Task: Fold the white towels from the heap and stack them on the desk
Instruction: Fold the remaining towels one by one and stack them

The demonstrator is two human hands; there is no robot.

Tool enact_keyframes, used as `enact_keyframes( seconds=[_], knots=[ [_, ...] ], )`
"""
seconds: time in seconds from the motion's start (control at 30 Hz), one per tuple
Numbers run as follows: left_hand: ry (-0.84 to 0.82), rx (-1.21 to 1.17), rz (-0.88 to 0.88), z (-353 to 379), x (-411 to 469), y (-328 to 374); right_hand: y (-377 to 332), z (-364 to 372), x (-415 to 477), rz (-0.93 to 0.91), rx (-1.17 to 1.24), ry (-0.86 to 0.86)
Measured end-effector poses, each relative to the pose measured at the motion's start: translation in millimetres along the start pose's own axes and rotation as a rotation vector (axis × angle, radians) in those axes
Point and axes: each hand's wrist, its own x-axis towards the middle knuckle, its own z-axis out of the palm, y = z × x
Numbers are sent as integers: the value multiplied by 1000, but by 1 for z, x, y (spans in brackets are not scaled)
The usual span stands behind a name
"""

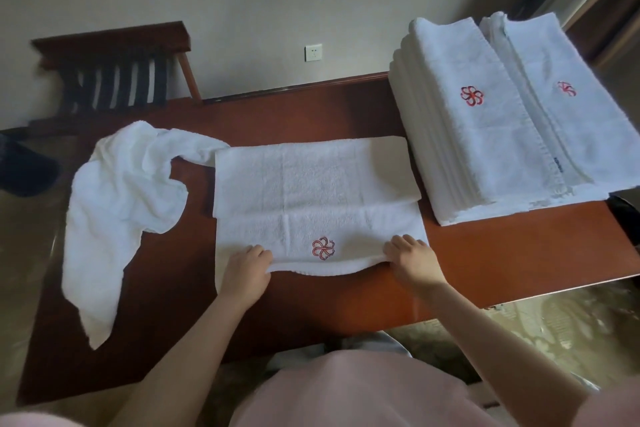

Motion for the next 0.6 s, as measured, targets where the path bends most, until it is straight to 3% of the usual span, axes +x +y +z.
enact_keyframes(
  seconds=[0.2,0.37,0.47,0.6],
  knots=[
    [203,-2,2,-56,53,-7,18,-41,60,138,132,213],
    [267,61,-134,-97,114,-20,36,-66,126,167,122,285],
    [235,96,-162,-109,145,-23,47,-71,157,160,109,254],
    [73,210,-220,-110,176,-31,61,-63,187,160,68,150]
  ],
)
